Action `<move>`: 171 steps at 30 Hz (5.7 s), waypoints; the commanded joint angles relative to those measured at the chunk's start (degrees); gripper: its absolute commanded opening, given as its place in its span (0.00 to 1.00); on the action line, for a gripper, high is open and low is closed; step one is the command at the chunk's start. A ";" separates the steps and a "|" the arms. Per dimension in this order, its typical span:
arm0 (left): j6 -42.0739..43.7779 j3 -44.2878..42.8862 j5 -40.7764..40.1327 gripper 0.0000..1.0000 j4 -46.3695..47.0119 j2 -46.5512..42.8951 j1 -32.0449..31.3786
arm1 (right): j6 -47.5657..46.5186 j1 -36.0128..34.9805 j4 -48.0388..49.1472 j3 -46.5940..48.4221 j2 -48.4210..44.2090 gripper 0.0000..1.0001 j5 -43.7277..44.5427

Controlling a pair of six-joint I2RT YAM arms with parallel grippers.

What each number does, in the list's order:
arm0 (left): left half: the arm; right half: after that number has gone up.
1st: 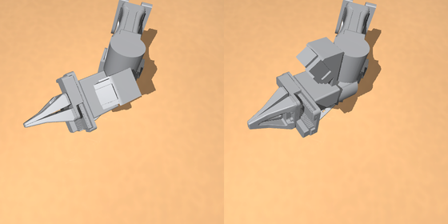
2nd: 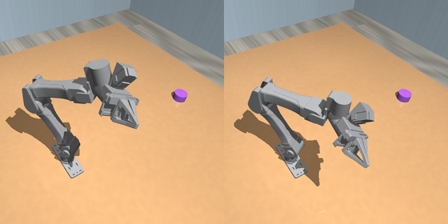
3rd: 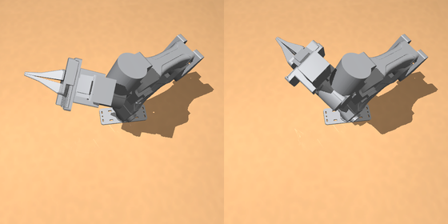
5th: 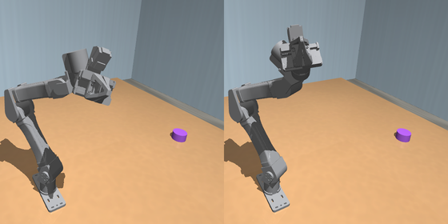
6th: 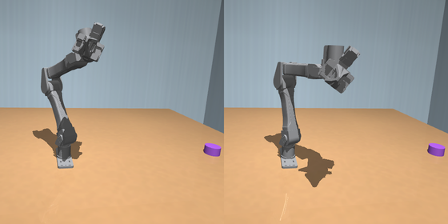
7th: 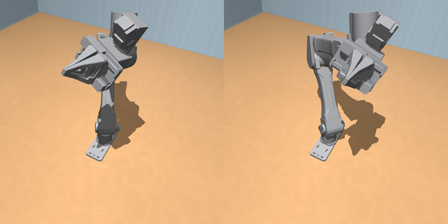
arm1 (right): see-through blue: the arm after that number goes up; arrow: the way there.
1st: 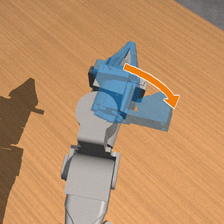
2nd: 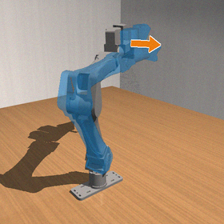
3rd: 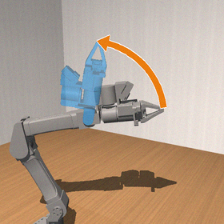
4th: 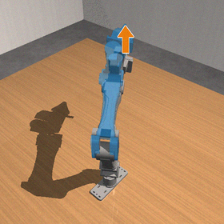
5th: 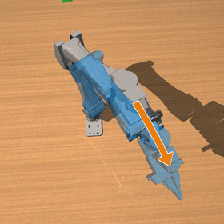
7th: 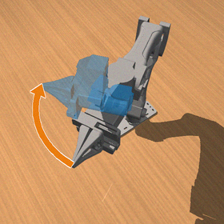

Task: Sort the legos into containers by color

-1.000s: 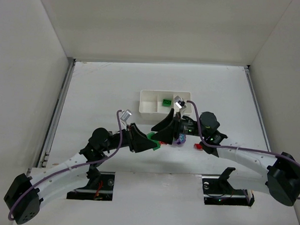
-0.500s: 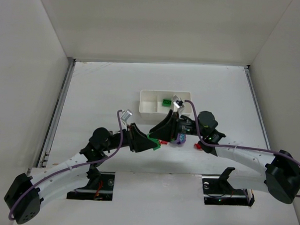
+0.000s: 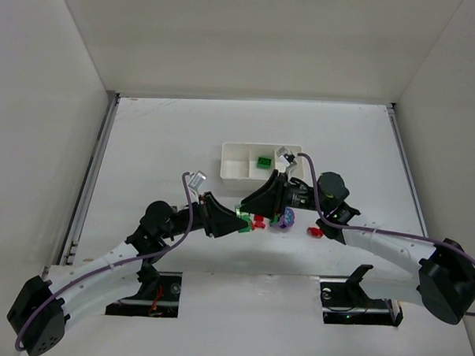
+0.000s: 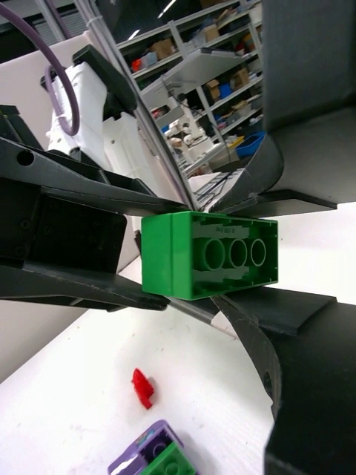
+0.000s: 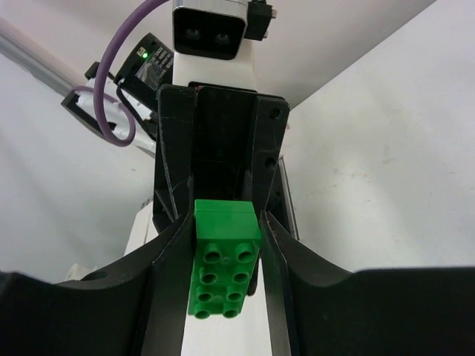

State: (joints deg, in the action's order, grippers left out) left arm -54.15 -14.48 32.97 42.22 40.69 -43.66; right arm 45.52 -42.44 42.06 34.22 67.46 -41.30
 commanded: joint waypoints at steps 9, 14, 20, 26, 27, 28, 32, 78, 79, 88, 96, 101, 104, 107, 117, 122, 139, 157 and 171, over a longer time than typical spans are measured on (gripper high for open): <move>0.19 1.73 -0.01 0.17 4.19 -4.29 4.85 | -0.34 3.55 4.96 0.32 0.30 0.39 1.31; -1.22 3.05 -0.28 0.16 4.19 -7.11 8.63 | -0.17 4.51 5.40 -0.29 -0.31 0.32 1.39; -1.49 3.23 -0.62 0.17 4.54 -5.54 10.13 | -0.07 5.83 3.65 2.42 2.66 0.38 6.48; 0.97 1.74 -4.31 0.19 4.80 -2.11 10.04 | -3.68 10.57 -7.50 9.45 12.15 0.37 19.30; 1.41 1.30 -5.01 0.19 4.98 -1.58 9.96 | -4.03 11.45 -9.26 10.51 13.73 0.36 21.76; 1.50 1.04 -5.98 0.19 5.33 -1.05 9.87 | -4.12 12.15 -10.76 11.39 15.23 0.36 24.14; 1.42 0.77 -11.25 0.20 7.26 1.06 9.43 | -5.96 14.70 -14.90 14.47 19.89 0.37 32.67; -17.21 3.67 -32.88 0.26 26.95 10.38 2.31 | 17.41 -0.50 14.01 -0.82 6.98 0.61 15.29; -17.56 3.84 -32.97 0.26 27.21 10.38 2.22 | 17.76 -0.41 14.27 -0.82 7.24 0.60 15.20; -18.27 4.90 -33.32 0.27 27.39 11.52 0.73 | 18.56 -0.41 17.79 -0.64 7.69 0.60 13.18; -18.71 4.90 -33.15 0.27 27.39 11.26 -0.06 | 18.64 0.21 17.61 0.06 9.18 0.57 13.00; -18.89 4.64 -33.06 0.28 27.48 10.99 -0.06 | 18.82 0.12 18.23 -0.03 10.23 0.54 13.26; -18.97 4.28 -32.62 0.28 27.83 11.26 -0.68 | 19.17 0.29 19.19 -0.12 10.50 0.49 13.26; -18.97 4.90 -33.15 0.29 27.92 11.08 -0.77 | 19.35 0.29 19.55 -0.29 10.32 0.44 13.35; -17.31 5.60 -33.06 0.51 24.76 9.68 1.25 | 18.82 1.52 18.76 -1.70 9.62 0.37 14.40; -15.29 4.99 -32.71 0.54 22.48 7.66 3.01 | 18.91 2.31 18.76 -2.49 9.62 0.37 14.40; -9.57 1.56 -32.53 0.52 21.15 10.38 5.21 | 19.35 2.14 18.76 -2.66 11.46 0.37 13.70; -7.02 0.07 -32.36 0.33 25.20 13.54 4.33 | 21.19 2.14 20.42 -2.75 13.66 0.37 13.09; -5.88 3.05 -30.25 0.16 17.03 4.94 4.59 | 22.07 6.88 19.81 -3.63 10.41 0.37 11.33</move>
State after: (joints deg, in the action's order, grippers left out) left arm -61.52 -11.97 0.60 58.00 49.54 -39.31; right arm 67.02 -38.63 59.18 30.94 80.01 -31.33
